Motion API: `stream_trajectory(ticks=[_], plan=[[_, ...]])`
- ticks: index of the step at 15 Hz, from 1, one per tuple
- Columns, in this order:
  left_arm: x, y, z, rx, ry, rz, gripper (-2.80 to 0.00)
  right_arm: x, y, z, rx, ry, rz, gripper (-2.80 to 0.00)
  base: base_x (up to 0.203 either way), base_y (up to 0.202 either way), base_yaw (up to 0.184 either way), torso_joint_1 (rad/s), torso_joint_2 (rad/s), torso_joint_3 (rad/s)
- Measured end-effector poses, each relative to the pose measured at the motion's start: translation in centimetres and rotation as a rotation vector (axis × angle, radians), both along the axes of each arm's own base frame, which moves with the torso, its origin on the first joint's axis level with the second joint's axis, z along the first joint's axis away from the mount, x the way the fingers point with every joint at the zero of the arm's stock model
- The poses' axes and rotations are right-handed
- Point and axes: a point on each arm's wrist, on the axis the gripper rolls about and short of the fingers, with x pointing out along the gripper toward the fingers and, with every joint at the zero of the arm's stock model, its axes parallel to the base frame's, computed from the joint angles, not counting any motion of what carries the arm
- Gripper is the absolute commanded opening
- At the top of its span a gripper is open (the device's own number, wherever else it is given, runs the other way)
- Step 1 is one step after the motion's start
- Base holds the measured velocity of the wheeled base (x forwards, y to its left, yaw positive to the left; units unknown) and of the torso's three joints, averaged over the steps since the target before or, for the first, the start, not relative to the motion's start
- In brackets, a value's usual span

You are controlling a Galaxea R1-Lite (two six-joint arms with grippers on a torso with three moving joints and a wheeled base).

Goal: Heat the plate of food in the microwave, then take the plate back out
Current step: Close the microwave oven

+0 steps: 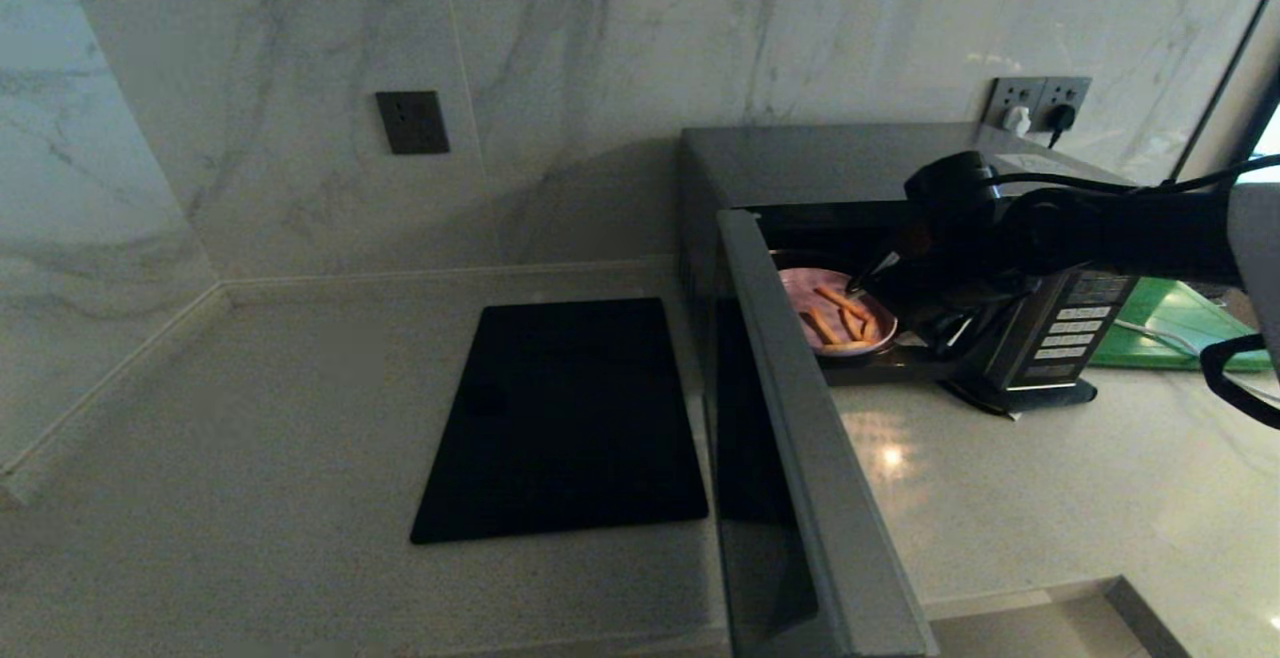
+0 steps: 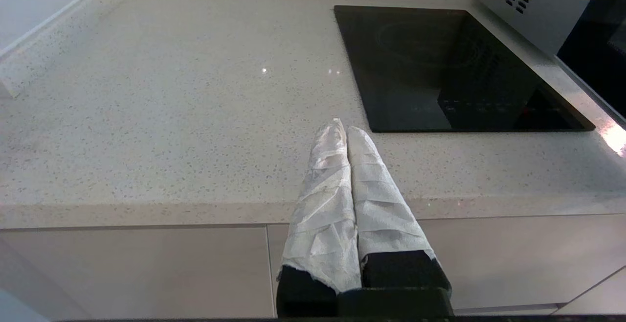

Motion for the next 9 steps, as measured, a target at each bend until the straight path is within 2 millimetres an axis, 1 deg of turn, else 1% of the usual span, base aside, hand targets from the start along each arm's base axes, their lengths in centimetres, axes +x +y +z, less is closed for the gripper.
stream_trajectory(ticks=[4,6,9], plan=[[0.0,0.0,0.0,0.0,0.0,0.0,-2.8,-1.6,-2.2,1.1,-0.007,0.007,-0.04,0.0,0.0,0.0,0.0,0.0,0.0,0.0],[0.0,0.0,0.0,0.0,0.0,0.0,-2.8,-3.1,-3.0,2.1,-0.02,0.009,-0.043,0.0,0.0,0.0,0.0,0.0,0.0,0.0],[0.0,0.0,0.0,0.0,0.0,0.0,-2.8,-6.0,-3.7,3.8,-0.038,0.006,-0.043,0.0,0.0,0.0,0.0,0.0,0.0,0.0]])
